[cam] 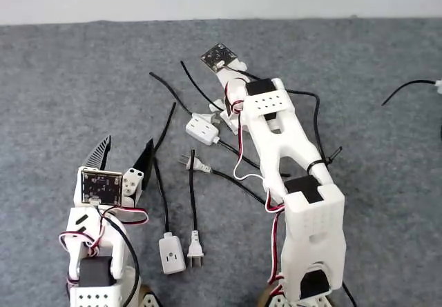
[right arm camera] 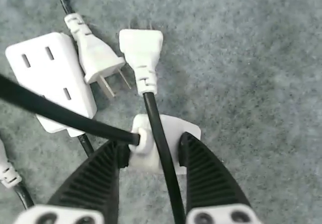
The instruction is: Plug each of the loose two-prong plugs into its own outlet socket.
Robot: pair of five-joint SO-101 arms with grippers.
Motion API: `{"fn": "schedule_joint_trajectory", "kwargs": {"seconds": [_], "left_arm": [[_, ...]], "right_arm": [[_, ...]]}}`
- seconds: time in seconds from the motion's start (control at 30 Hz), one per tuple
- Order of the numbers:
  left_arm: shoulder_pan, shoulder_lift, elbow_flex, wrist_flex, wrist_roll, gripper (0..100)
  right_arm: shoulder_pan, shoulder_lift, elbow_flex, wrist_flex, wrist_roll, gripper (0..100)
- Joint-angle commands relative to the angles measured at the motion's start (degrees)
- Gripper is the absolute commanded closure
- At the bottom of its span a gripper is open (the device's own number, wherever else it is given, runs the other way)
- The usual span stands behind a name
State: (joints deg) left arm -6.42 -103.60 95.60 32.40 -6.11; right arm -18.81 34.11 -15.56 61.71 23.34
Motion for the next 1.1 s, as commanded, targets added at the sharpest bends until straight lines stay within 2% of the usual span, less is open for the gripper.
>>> {"fn": "schedule_joint_trajectory", "kwargs": {"seconds": [0.0, 0.87, 1.07], "left_arm": [[0.3, -1.1, -1.0, -1.8, 0.4, 72], [0.3, -1.1, -0.7, -1.8, -1.1, 72], [0.3, -1.1, -0.7, -1.8, -1.1, 72]], "right_arm": [[0.0, 4.0, 0.2, 0.0, 0.2, 98.9], [-0.4, 3.5, 0.1, 2.0, 0.5, 98.4], [-0.4, 3.4, -1.3, 5.2, 0.3, 85.9]]}}
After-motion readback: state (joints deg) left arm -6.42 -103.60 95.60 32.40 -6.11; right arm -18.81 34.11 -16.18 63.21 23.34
